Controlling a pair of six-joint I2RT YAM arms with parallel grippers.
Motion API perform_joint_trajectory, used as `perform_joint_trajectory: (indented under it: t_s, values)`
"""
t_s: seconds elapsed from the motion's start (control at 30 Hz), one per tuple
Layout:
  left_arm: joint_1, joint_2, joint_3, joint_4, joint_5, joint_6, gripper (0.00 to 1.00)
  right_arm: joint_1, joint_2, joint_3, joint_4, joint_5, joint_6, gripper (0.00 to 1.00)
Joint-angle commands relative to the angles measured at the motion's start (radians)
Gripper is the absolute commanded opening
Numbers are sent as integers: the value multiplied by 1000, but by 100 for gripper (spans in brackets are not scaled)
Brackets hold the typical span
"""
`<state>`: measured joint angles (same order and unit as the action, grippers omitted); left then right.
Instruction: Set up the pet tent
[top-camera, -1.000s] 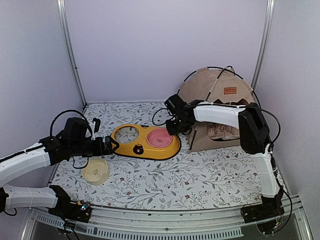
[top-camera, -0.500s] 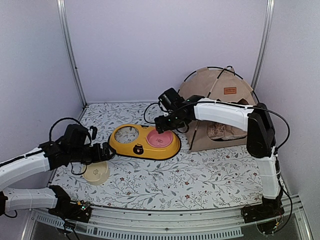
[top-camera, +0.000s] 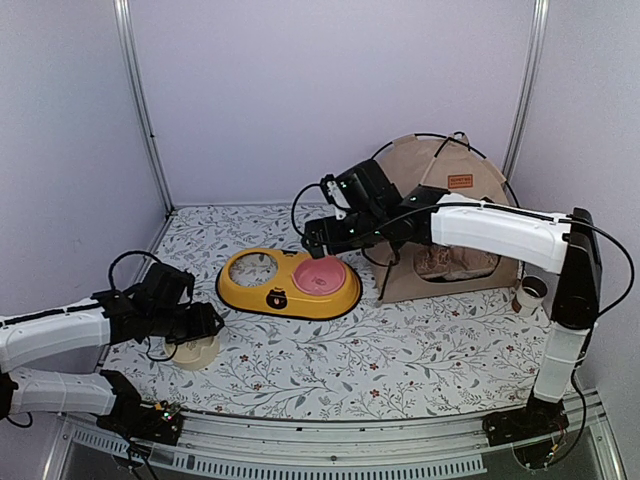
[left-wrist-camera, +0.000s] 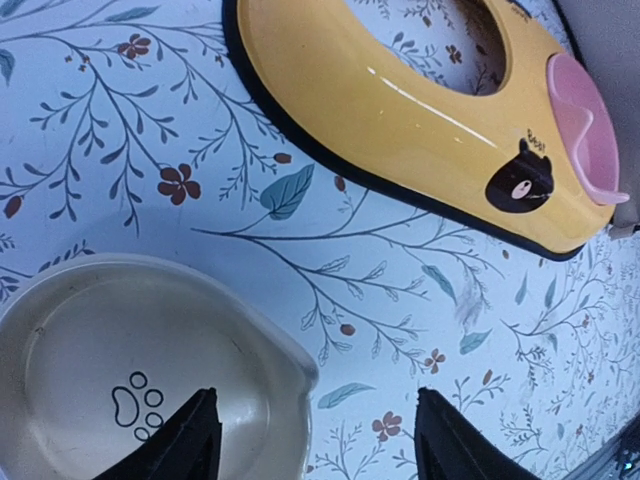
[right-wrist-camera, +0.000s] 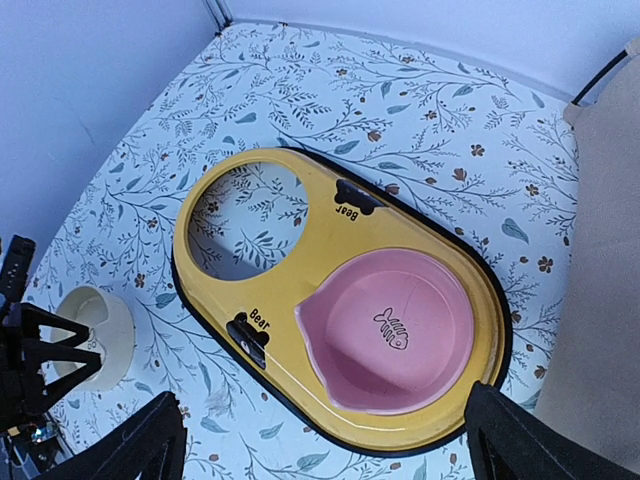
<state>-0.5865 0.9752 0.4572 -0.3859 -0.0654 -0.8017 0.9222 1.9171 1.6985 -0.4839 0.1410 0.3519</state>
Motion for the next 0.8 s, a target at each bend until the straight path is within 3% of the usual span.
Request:
perform_joint_trajectory:
  t_s: [0.0,0.3,0.5,0.77]
  values:
    - [-41,39,-6,17,-73,-23,65,-3,-137,-98,117,5,37,99]
    - [-114,117,-7,34,-138,-59,52,-3,-277,-229,183,17,63,99]
    - [-162,195,11,14,-198,-78,31,-3,-351,-306,223,29,75,99]
    - [-197,283,58,1,-241,-77,14,-4,-398,-355,237,32,76,99]
